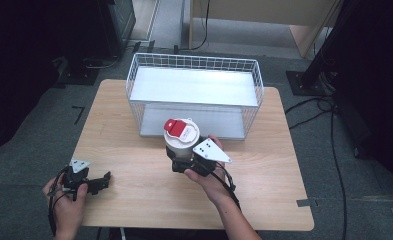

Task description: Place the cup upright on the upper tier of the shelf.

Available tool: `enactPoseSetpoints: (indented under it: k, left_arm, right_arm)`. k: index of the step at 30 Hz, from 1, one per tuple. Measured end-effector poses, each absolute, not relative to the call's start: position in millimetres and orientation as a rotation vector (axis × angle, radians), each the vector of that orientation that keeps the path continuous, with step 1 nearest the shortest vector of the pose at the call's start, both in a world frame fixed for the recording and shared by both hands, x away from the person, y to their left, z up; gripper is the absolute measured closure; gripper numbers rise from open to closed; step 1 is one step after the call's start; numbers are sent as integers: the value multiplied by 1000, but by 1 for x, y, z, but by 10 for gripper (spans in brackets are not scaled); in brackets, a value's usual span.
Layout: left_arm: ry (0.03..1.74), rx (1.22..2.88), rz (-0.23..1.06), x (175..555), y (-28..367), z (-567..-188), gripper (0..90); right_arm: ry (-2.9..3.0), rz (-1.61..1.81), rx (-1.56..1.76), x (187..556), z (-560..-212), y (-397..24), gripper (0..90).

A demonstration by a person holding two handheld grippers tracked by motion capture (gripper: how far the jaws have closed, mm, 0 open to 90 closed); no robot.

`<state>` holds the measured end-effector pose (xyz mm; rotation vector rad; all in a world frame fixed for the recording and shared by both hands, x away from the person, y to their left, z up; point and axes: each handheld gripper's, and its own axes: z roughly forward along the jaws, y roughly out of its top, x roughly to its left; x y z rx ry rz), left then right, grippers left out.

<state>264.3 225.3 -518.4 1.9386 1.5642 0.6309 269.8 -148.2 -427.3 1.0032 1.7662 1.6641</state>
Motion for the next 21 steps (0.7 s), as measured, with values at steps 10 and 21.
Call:
enactPoseSetpoints:
  k: [10,21]
  left_arm:
    - [1563,1941,631,264,225,-518,0]
    - [1562,1940,631,264,225,-518,0]
  right_arm:
    - [1673,1669,997,281,-396,-156,77]
    - [1585,1670,978,293,-362,-166,78]
